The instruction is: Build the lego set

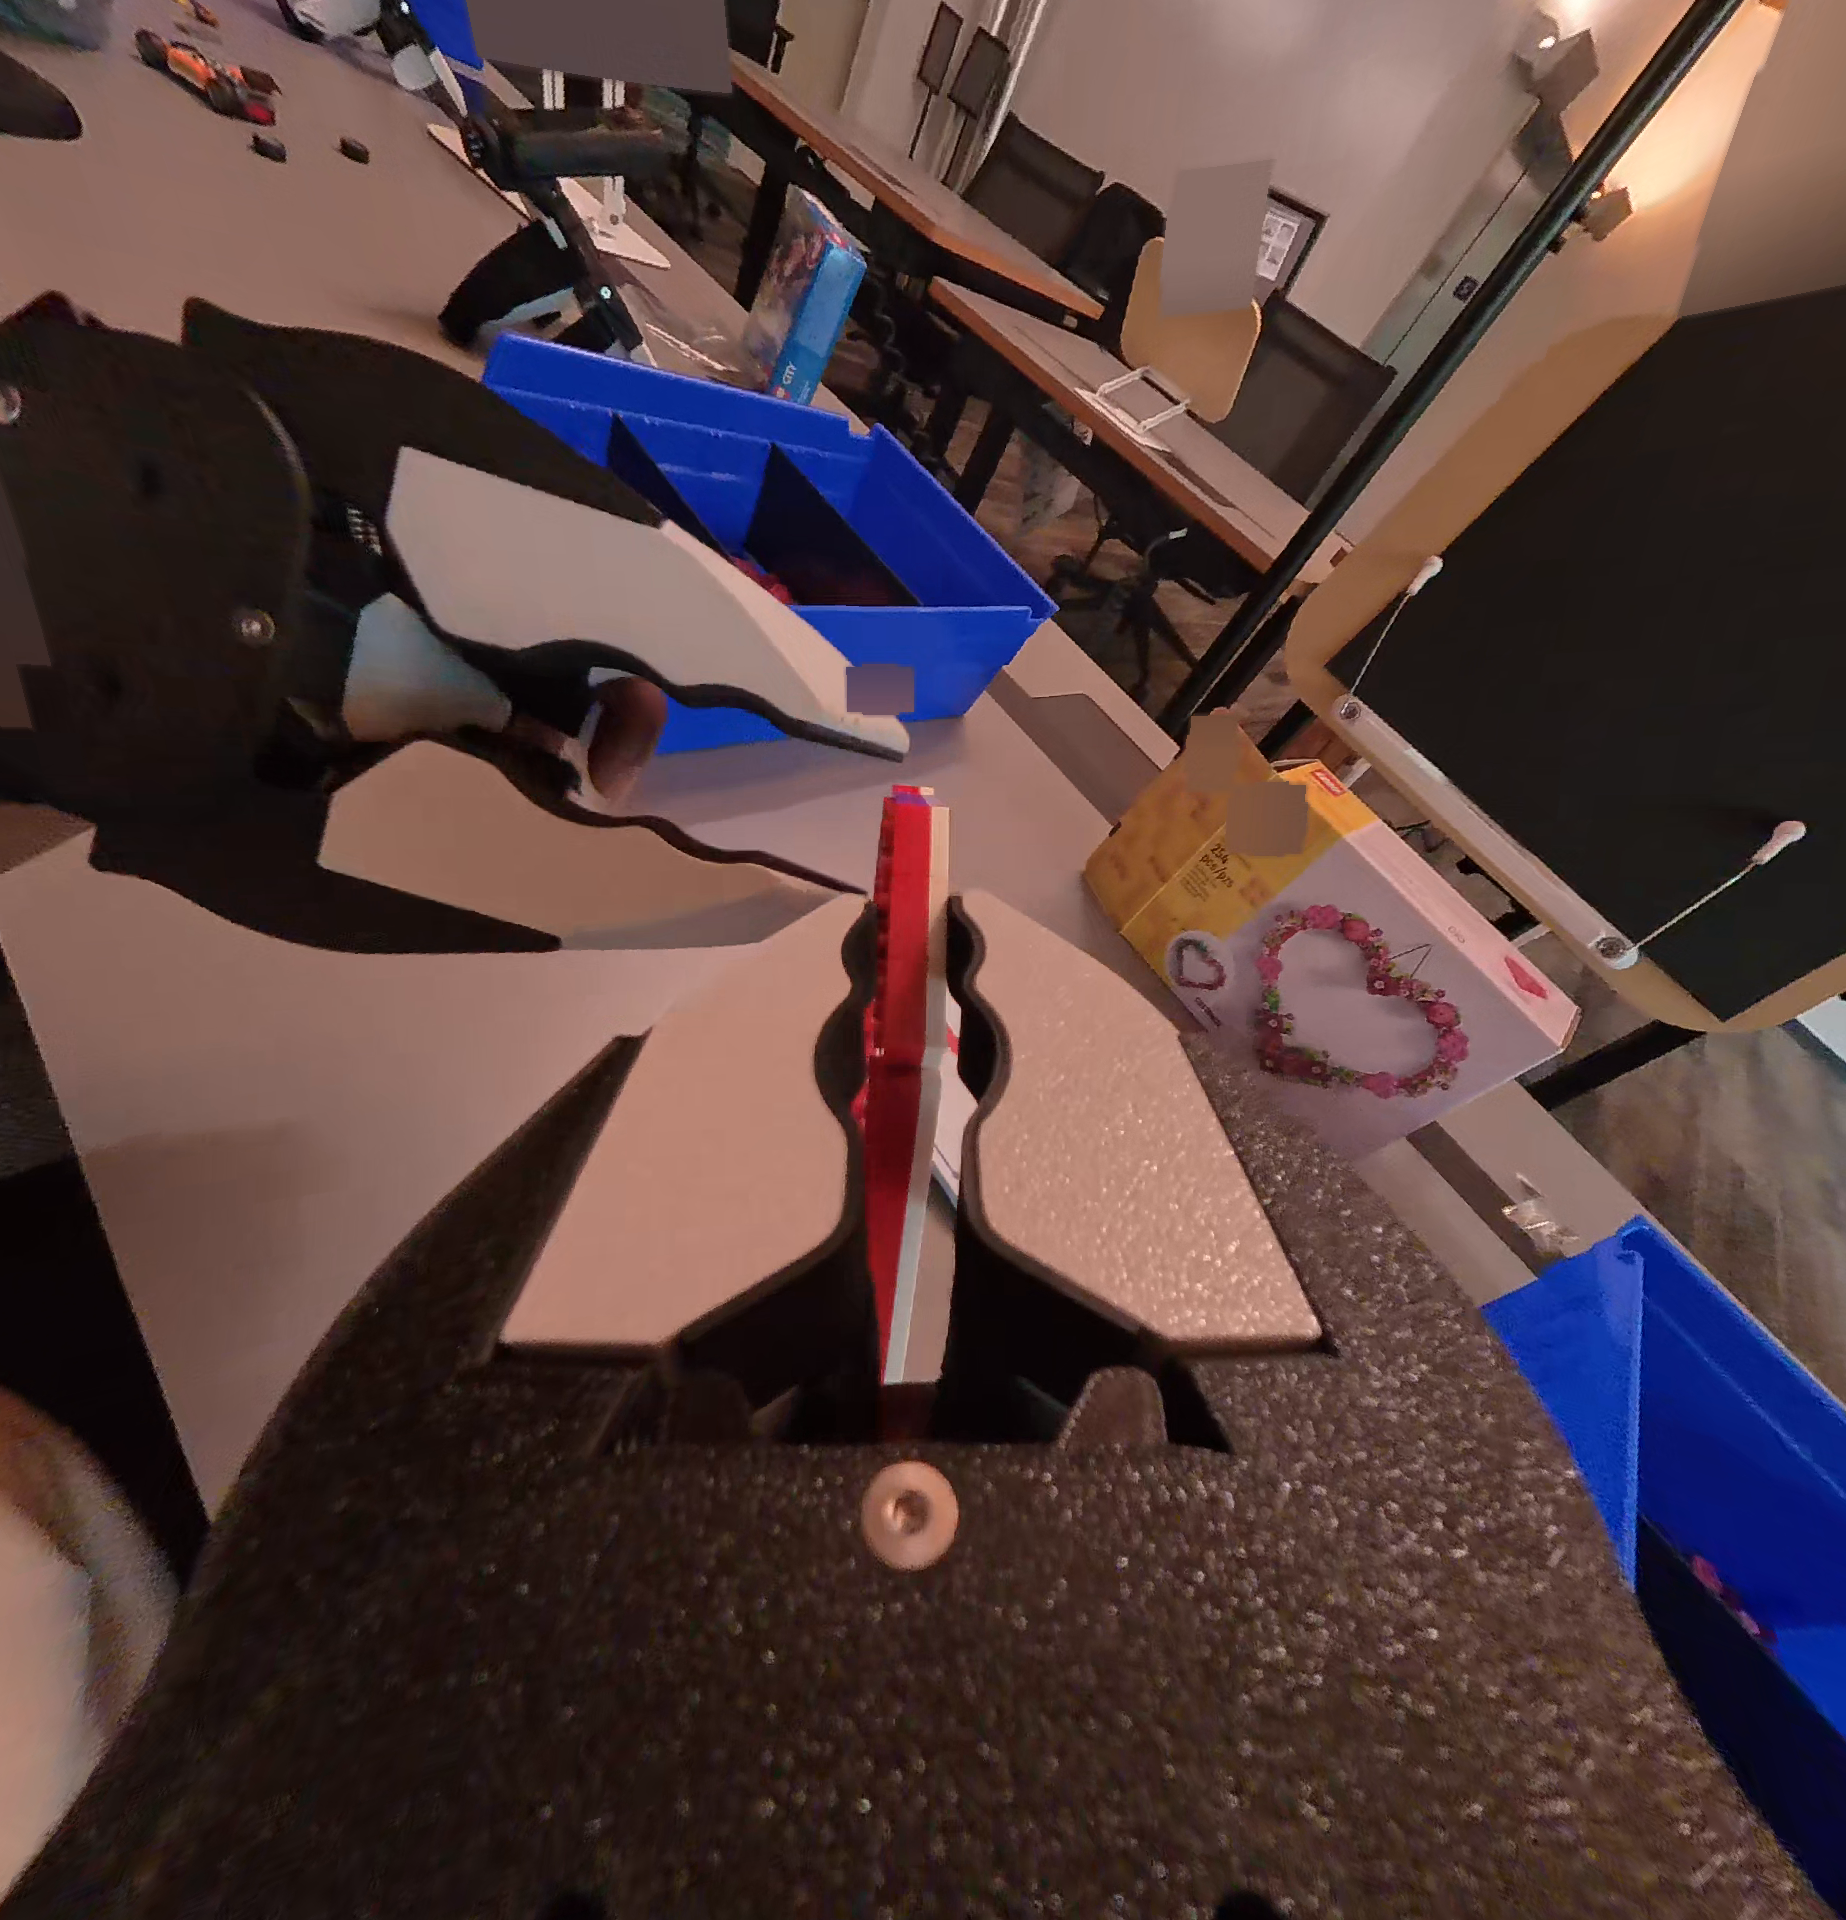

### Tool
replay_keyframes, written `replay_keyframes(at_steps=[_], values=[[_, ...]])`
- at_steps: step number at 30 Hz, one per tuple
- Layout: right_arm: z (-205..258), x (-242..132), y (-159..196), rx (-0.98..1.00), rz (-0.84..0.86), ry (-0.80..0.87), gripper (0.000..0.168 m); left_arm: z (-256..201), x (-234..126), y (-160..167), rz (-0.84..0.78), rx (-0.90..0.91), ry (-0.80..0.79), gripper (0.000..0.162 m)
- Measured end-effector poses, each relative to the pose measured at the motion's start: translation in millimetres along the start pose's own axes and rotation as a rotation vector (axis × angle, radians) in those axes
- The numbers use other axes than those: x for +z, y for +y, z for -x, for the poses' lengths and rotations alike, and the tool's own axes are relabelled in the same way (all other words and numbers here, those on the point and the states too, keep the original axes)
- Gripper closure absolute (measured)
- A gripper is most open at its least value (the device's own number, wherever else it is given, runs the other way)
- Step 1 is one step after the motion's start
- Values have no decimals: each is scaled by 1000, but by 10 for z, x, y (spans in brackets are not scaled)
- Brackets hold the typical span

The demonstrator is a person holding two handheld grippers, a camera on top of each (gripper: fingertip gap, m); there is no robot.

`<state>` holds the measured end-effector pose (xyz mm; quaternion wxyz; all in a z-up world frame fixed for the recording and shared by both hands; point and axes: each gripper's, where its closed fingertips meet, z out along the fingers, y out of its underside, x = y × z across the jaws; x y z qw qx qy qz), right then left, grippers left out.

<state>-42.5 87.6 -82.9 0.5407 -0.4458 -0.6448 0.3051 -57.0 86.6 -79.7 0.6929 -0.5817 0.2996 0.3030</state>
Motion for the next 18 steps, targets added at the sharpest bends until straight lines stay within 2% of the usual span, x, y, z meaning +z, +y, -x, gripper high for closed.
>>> replay_keyframes(at_steps=[3,7,11,13,15,17,18], values=[[16,6,10,-2,4,-1,156,-32,6,-58,-35,75,-16,141],[-5,7,13,6,3,2,156,-25,17,-41,-33,83,-29,148],[-41,-5,-3,43,-19,0,156,31,-14,-16,-33,-57,-10,146],[-55,-9,-14,107,-49,-37,156,150,-36,122,8,-167,7,135],[-60,-29,-33,193,-98,-103,156,185,-41,355,91,-316,118,123],[-26,-52,-35,260,-128,-183,156,87,-68,340,42,-411,308,132],[-3,-60,-31,280,-135,-213,156,79,-63,315,21,-425,346,135]])
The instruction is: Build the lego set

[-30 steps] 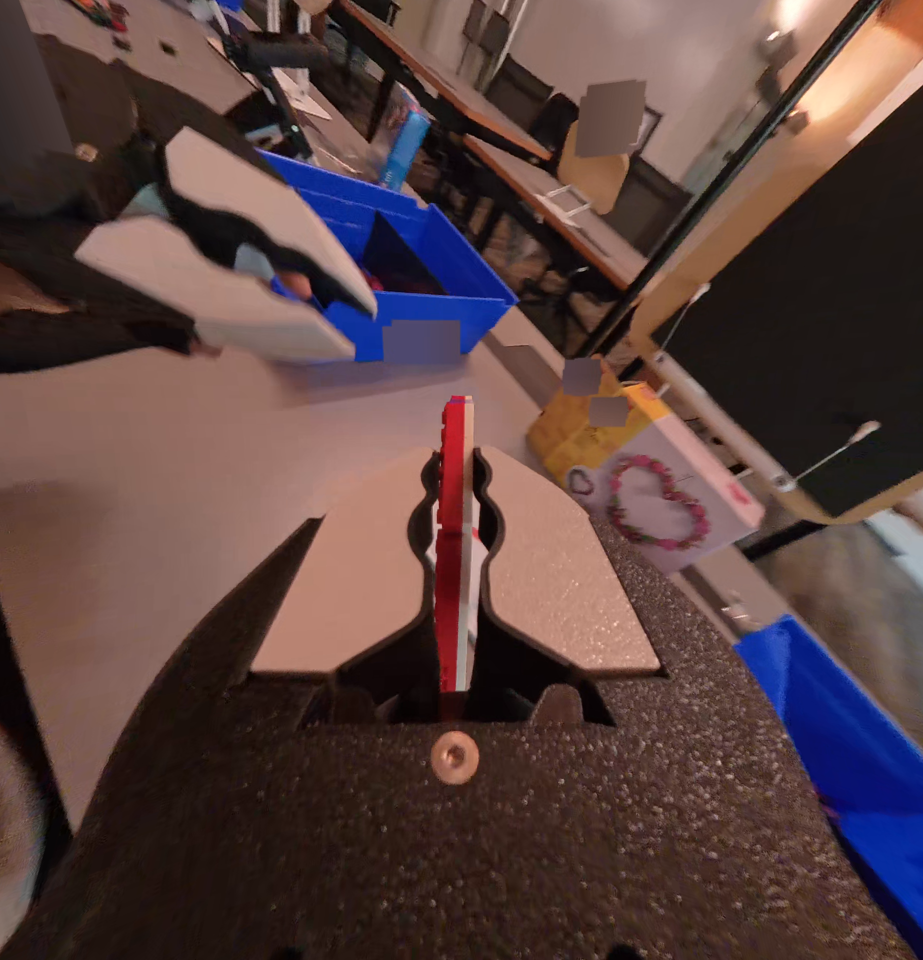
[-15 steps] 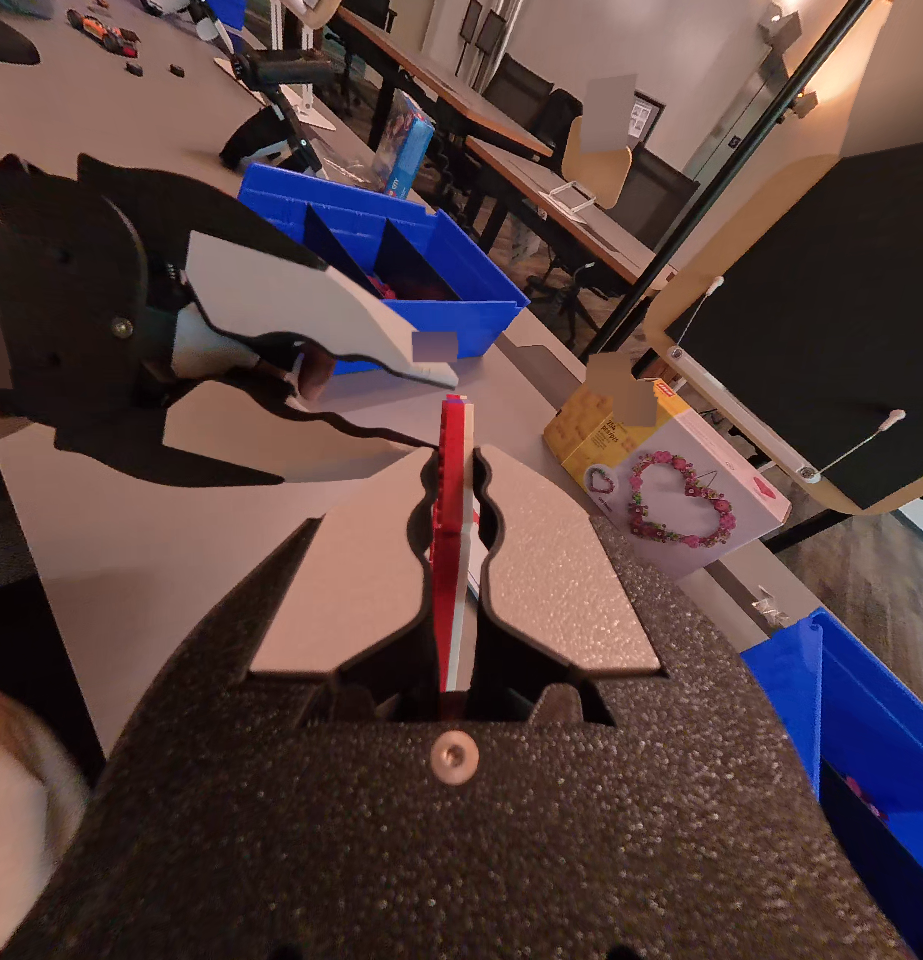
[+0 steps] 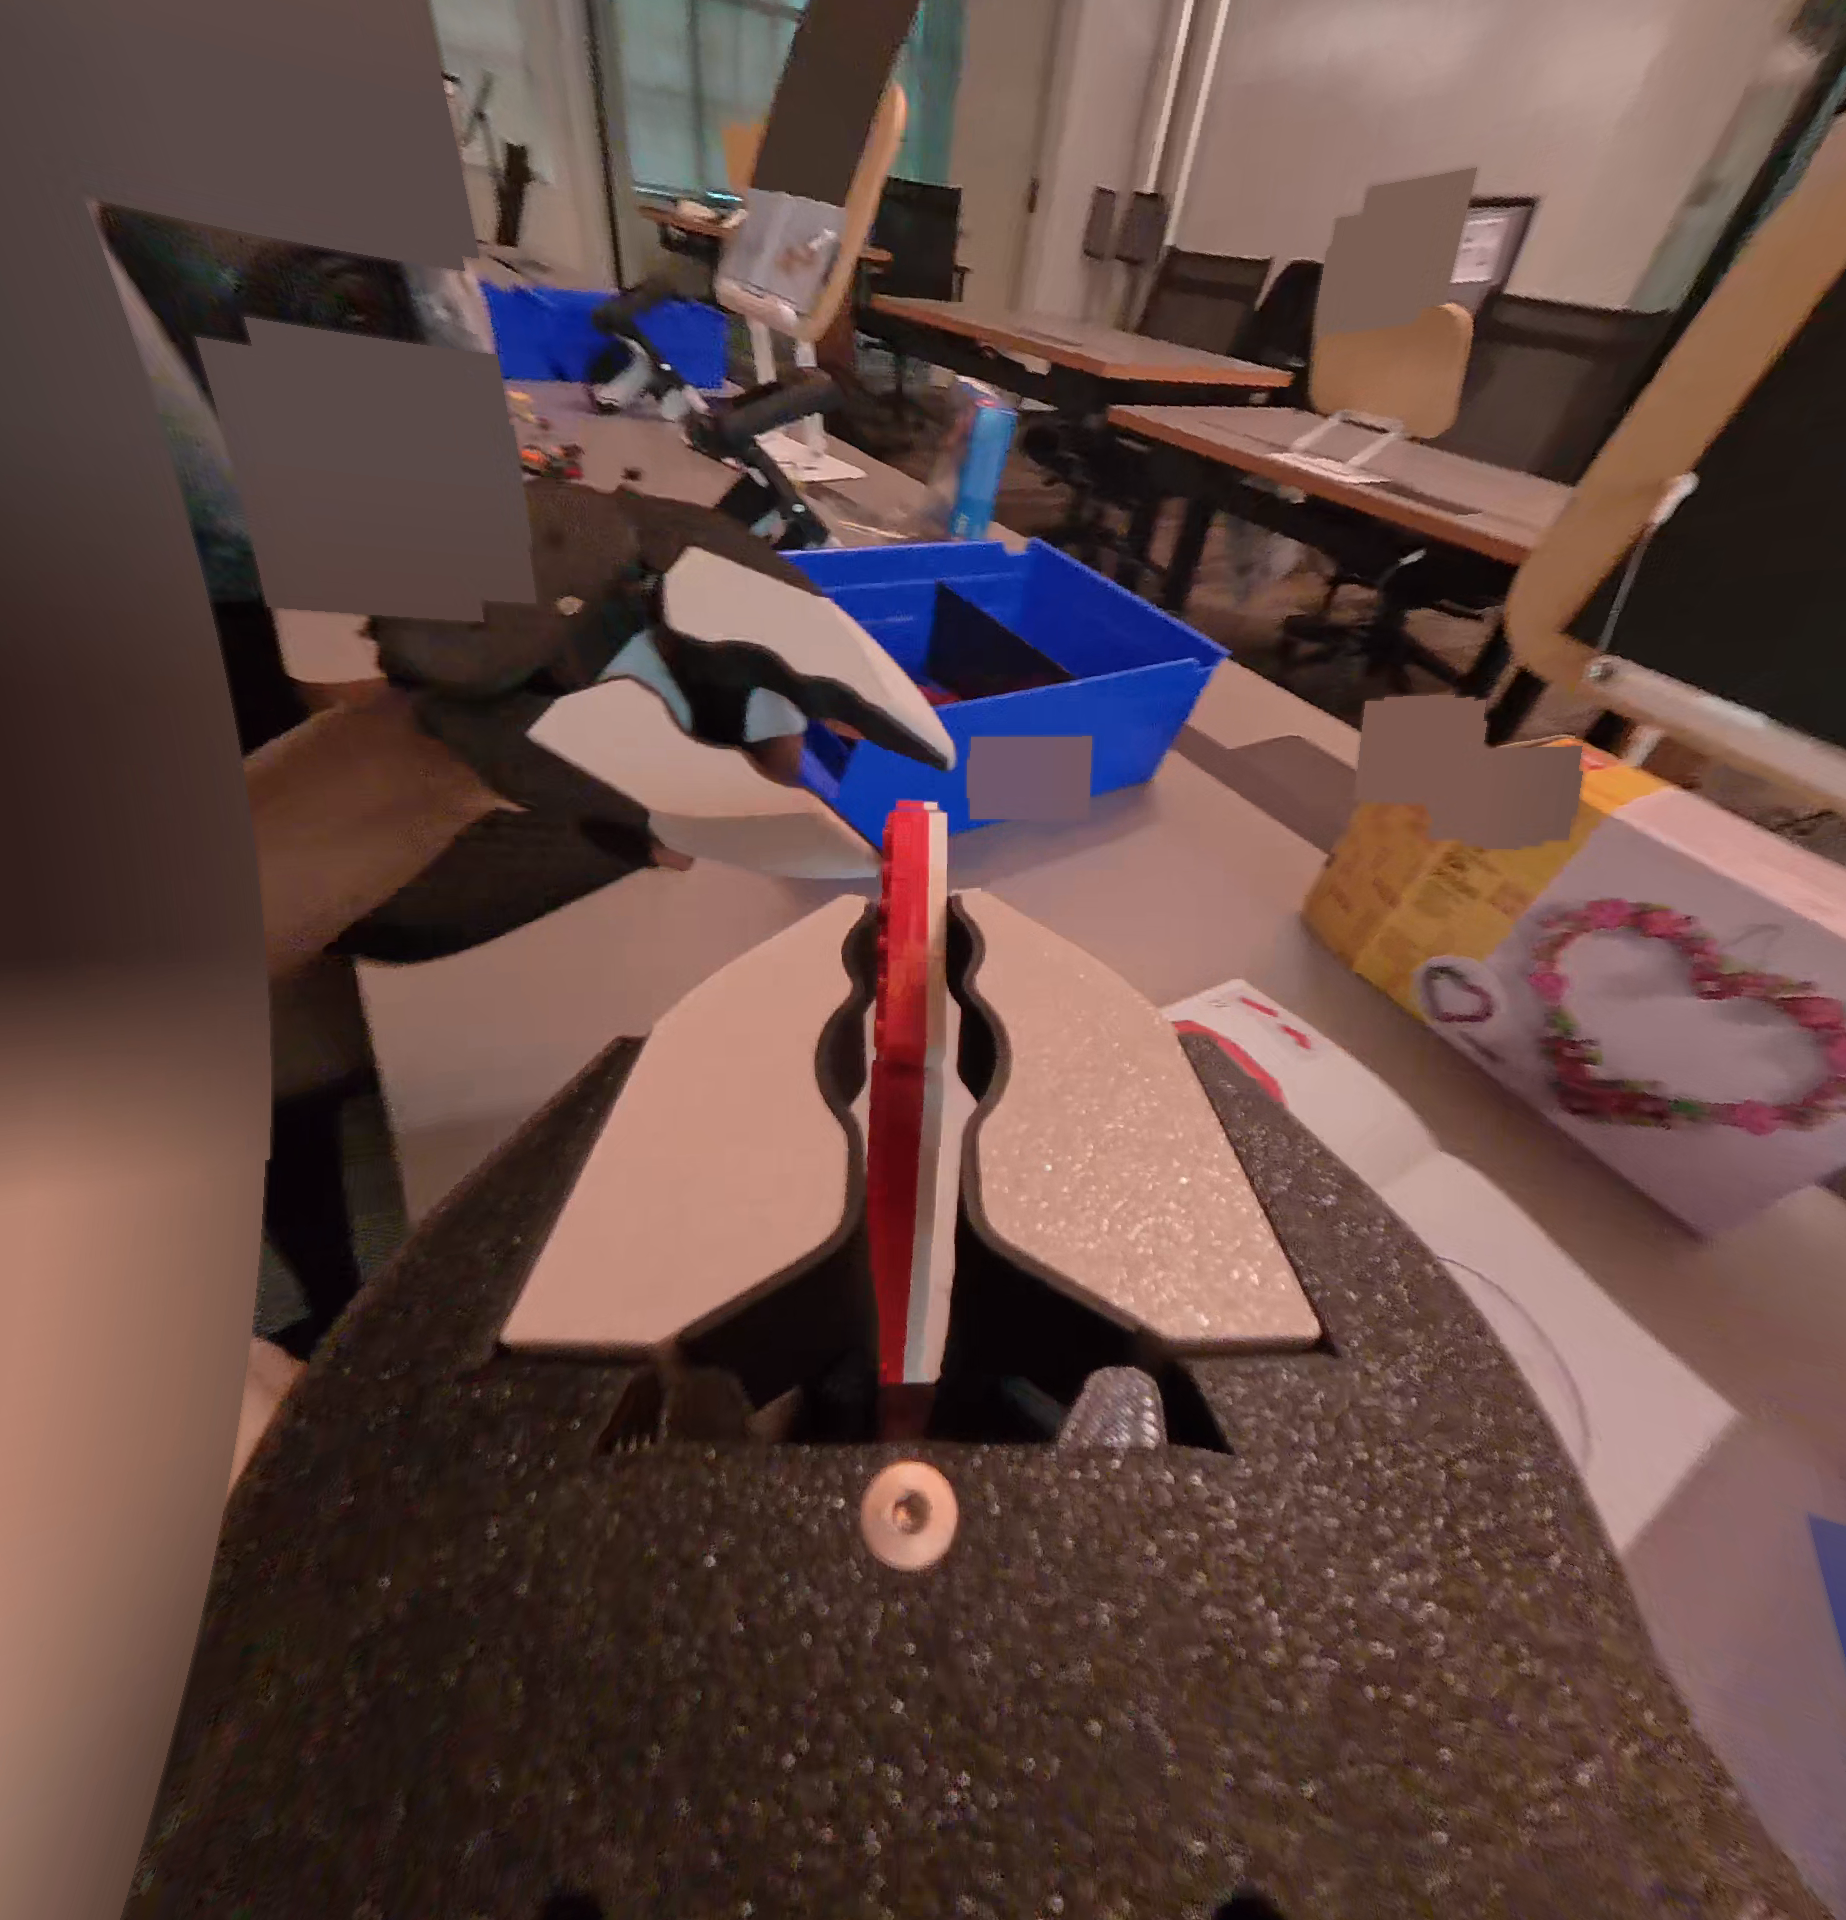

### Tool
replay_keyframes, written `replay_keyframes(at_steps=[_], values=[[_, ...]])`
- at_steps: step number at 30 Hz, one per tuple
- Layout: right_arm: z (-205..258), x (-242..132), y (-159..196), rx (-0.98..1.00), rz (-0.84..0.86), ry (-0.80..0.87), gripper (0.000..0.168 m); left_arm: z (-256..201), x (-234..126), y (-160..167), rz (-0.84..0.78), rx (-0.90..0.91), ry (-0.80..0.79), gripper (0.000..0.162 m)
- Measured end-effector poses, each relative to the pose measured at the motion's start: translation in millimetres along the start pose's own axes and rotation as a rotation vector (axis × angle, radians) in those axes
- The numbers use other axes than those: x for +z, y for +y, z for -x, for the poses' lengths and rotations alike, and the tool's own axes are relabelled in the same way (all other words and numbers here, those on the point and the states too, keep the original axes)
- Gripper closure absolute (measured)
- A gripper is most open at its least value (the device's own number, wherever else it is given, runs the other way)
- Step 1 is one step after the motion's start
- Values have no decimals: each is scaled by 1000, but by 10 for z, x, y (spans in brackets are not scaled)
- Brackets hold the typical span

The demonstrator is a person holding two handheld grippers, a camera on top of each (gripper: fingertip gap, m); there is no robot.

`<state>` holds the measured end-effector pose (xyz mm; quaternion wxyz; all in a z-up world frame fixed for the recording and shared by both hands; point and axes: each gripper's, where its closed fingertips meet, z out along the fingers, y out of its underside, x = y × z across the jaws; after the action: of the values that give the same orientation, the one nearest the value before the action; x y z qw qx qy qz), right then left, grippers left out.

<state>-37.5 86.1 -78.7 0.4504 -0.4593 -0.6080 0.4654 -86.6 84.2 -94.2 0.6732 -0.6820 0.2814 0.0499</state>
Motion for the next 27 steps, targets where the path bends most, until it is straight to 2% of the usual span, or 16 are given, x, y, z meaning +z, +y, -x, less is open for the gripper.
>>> replay_keyframes(at_steps=[2,5,7,11,13,16,19,22,24,27], values=[[12,0,33,9,8,-15,156,-94,23,36,53,78,84,145],[21,10,39,11,0,-20,156,-181,74,110,111,151,138,144],[12,17,31,13,-3,-17,157,-186,101,144,116,143,138,144],[-12,16,49,9,5,-1,156,7,4,66,38,79,24,139],[-6,19,45,32,-1,-3,156,6,-66,138,53,13,17,136],[24,31,27,65,-21,-5,157,-93,-138,537,184,-124,37,116],[95,36,-16,80,-58,-25,157,-272,-191,856,181,-442,139,97],[182,20,-119,109,-119,-81,157,-401,-230,887,37,-721,275,90],[217,-11,-227,155,-172,-130,157,-498,-212,955,32,-767,335,85],[182,-84,-380,262,-266,-182,157,-587,-165,756,-69,-782,428,87]])
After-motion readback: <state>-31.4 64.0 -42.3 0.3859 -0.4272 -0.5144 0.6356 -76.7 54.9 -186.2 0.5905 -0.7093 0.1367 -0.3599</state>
